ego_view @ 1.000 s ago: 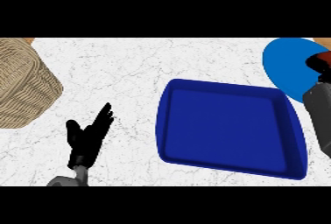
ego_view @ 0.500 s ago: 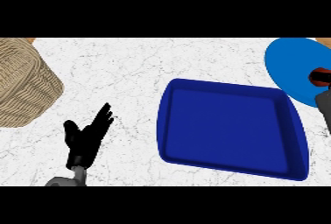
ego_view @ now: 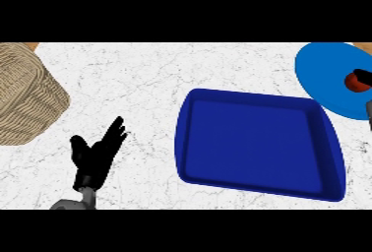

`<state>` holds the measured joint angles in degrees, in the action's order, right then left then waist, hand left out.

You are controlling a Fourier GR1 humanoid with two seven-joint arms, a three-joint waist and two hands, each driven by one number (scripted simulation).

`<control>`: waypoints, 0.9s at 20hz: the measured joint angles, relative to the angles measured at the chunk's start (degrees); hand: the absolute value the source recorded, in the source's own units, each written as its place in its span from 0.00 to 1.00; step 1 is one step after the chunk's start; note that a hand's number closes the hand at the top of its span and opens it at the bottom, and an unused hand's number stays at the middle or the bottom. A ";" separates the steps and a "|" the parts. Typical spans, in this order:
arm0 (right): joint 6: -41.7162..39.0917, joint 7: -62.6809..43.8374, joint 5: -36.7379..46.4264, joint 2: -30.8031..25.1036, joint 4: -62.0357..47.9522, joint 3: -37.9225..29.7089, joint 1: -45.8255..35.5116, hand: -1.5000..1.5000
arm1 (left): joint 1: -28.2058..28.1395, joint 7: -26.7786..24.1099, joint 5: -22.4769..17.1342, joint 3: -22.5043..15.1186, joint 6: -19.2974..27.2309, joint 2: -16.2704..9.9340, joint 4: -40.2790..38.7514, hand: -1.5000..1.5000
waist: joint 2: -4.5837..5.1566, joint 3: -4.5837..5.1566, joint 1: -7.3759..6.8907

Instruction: Pick the bell pepper from the tray and place it in the plate

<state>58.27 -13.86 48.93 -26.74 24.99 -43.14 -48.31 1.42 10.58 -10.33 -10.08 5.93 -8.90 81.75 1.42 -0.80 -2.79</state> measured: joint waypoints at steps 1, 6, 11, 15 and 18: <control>0.36 2.61 -1.96 0.62 1.13 -0.80 0.74 0.00 | -0.09 -0.03 0.14 0.01 0.20 0.05 0.08 0.50 | -0.03 0.02 0.05; -2.23 14.50 -13.92 2.14 6.41 -5.76 3.97 0.00 | -0.82 0.37 -0.47 0.88 -0.27 -0.61 0.51 0.50 | -0.36 0.17 0.66; -11.46 26.81 -25.63 4.31 9.81 -9.72 8.29 0.00 | -2.41 0.24 -0.05 0.82 0.14 -0.42 1.56 0.50 | -0.92 0.39 1.52; -18.48 33.10 -31.16 5.98 10.35 -9.91 11.38 0.00 | -2.63 0.23 -0.16 1.85 -0.18 -0.74 1.16 0.50 | -1.22 0.53 2.07; -21.59 34.09 -33.28 8.29 12.86 -7.83 14.20 0.00 | -3.37 0.56 0.54 1.60 0.22 -0.19 1.92 0.50 | -1.43 0.63 2.47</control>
<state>36.68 20.22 15.65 -18.45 37.86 -50.96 -34.10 -1.96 11.14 -9.79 -8.48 6.15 -9.09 83.66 -0.02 -0.17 -0.32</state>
